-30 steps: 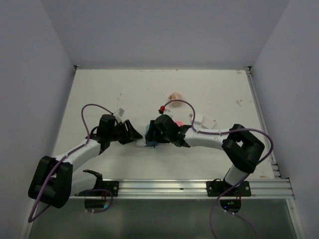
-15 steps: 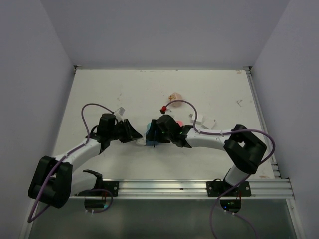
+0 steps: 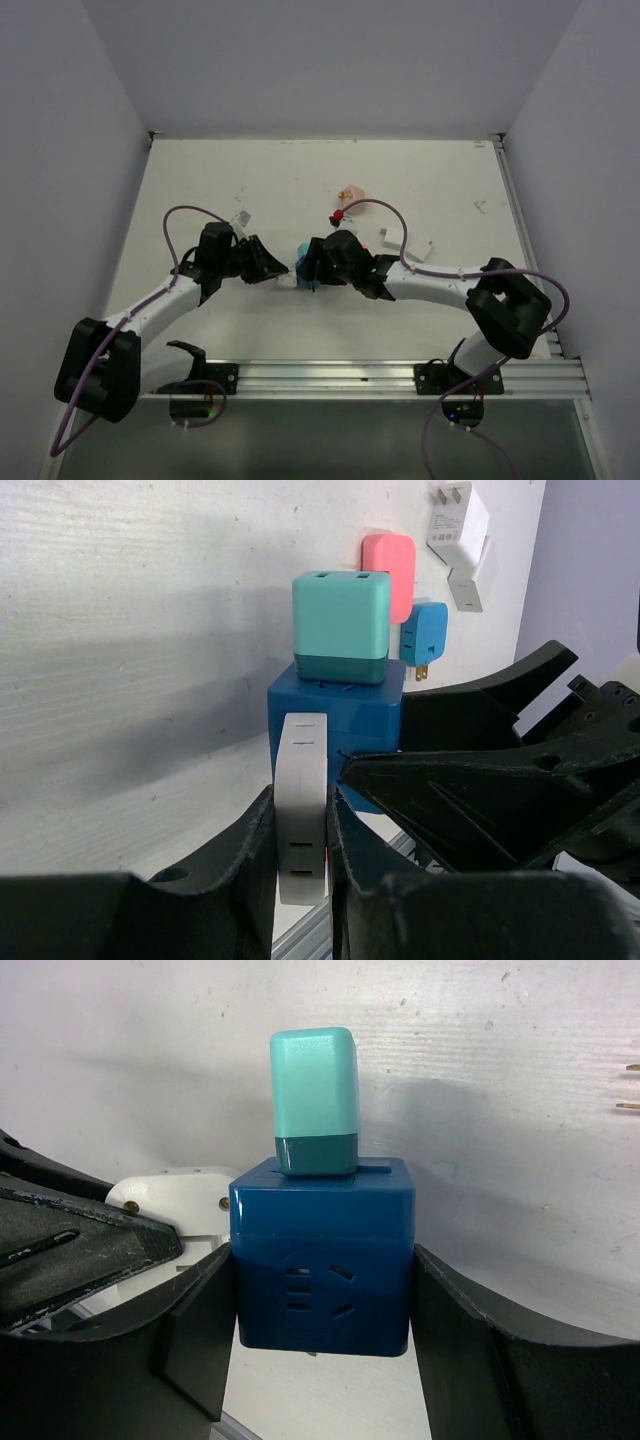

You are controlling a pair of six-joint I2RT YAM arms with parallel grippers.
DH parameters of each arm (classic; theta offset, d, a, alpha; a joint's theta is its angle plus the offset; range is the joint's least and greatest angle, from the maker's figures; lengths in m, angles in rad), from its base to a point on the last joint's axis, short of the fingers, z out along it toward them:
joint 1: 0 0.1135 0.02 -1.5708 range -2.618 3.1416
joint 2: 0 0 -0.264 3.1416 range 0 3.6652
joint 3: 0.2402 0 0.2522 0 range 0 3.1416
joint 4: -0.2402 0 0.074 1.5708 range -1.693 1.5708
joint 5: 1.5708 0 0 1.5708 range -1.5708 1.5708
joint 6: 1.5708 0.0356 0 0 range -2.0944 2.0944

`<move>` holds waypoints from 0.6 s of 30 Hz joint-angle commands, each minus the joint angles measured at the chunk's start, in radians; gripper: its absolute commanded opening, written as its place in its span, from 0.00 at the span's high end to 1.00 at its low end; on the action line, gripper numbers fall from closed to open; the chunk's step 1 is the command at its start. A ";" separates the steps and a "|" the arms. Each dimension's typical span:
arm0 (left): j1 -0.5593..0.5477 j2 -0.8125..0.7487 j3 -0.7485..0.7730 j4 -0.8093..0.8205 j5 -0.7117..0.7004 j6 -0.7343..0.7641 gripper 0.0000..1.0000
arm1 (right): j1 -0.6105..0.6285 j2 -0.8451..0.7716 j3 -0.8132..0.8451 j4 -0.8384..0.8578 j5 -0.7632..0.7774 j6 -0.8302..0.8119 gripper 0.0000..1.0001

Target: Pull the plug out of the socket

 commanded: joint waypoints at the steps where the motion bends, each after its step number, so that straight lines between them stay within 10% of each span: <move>1: 0.010 -0.035 0.076 -0.085 -0.076 0.007 1.00 | -0.038 -0.030 -0.014 -0.124 0.166 -0.055 1.00; 18: 0.118 -0.104 0.233 -0.299 -0.102 0.163 1.00 | -0.107 -0.088 0.002 -0.171 0.069 -0.101 1.00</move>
